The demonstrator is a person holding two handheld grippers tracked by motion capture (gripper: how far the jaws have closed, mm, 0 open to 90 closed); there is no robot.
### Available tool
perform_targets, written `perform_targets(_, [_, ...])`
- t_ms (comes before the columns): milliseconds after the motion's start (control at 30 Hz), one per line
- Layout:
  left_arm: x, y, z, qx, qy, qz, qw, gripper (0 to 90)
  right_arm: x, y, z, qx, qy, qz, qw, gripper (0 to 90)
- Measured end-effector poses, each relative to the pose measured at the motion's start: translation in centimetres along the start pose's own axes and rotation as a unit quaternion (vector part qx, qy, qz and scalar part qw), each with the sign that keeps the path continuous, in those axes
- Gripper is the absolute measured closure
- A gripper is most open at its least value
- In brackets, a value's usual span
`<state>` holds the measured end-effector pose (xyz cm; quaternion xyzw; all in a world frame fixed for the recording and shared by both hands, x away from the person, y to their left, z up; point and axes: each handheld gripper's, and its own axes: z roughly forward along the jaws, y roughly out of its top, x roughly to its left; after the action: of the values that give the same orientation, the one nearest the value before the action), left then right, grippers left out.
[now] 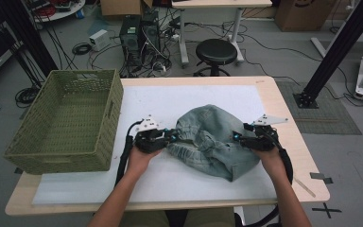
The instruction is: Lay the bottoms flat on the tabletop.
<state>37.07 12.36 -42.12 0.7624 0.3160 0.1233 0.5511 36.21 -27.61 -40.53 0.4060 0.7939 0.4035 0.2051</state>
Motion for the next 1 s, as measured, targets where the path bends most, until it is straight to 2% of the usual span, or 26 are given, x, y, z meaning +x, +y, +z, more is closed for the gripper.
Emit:
perform_targets(100, [1.1, 0.0, -0.6, -0.004, 0.018, -0.013, 0.9998, 77.0, 0.2, -0.2, 0.6, 0.023, -0.003, -0.011, 0.9997, 40.6])
perform_targets(267, [2.6, 0.0, -1.1, -0.007, 0.043, -0.029, 0.9986, 77.6, 0.5, -0.4, 1.5, 0.057, 0.017, -0.011, 0.9982, 45.9])
perform_targets(333, [2.9, -0.1, -1.0, -0.006, 0.050, -0.033, 0.9982, 77.7, 0.6, -0.5, 1.8, 0.068, 0.030, -0.013, 0.9972, 54.2])
perform_targets(500, [3.7, 0.3, -0.7, -0.007, 0.069, -0.039, 0.9969, 77.7, 1.4, -0.8, 2.1, 0.087, 0.072, -0.023, 0.9933, 84.4])
perform_targets(567, [3.9, 0.4, -0.6, -0.011, 0.077, -0.039, 0.9962, 77.7, 1.8, -0.8, 2.0, 0.096, 0.091, -0.027, 0.9909, 88.6])
perform_targets(633, [4.3, 0.3, -0.6, -0.014, 0.085, -0.044, 0.9953, 77.7, 2.3, -0.7, 1.8, 0.102, 0.119, -0.034, 0.9871, 89.2])
perform_targets(733, [4.9, 0.0, -0.6, -0.016, 0.090, -0.057, 0.9942, 77.6, 3.3, -0.6, 1.5, 0.104, 0.178, -0.048, 0.9772, 89.1])
perform_targets(767, [5.0, -0.1, -0.5, -0.015, 0.088, -0.055, 0.9945, 77.6, 3.7, -0.5, 1.5, 0.104, 0.185, -0.058, 0.9755, 89.0])
perform_targets(867, [4.8, -0.2, -0.3, -0.017, 0.083, -0.049, 0.9952, 75.1, 4.3, -0.3, 1.5, 0.101, 0.178, -0.075, 0.9760, 87.1])
perform_targets(900, [4.8, -0.2, -0.3, -0.020, 0.079, -0.055, 0.9951, 71.0, 4.3, -0.2, 1.5, 0.098, 0.177, -0.076, 0.9764, 85.1])
perform_targets(967, [4.9, -0.2, -0.4, -0.031, 0.069, -0.068, 0.9948, 56.6, 4.2, -0.1, 1.5, 0.088, 0.173, -0.074, 0.9782, 78.2])
perform_targets(1000, [4.9, -0.2, -0.5, -0.035, 0.071, -0.071, 0.9943, 50.5, 4.1, -0.1, 1.4, 0.080, 0.170, -0.073, 0.9795, 74.5])
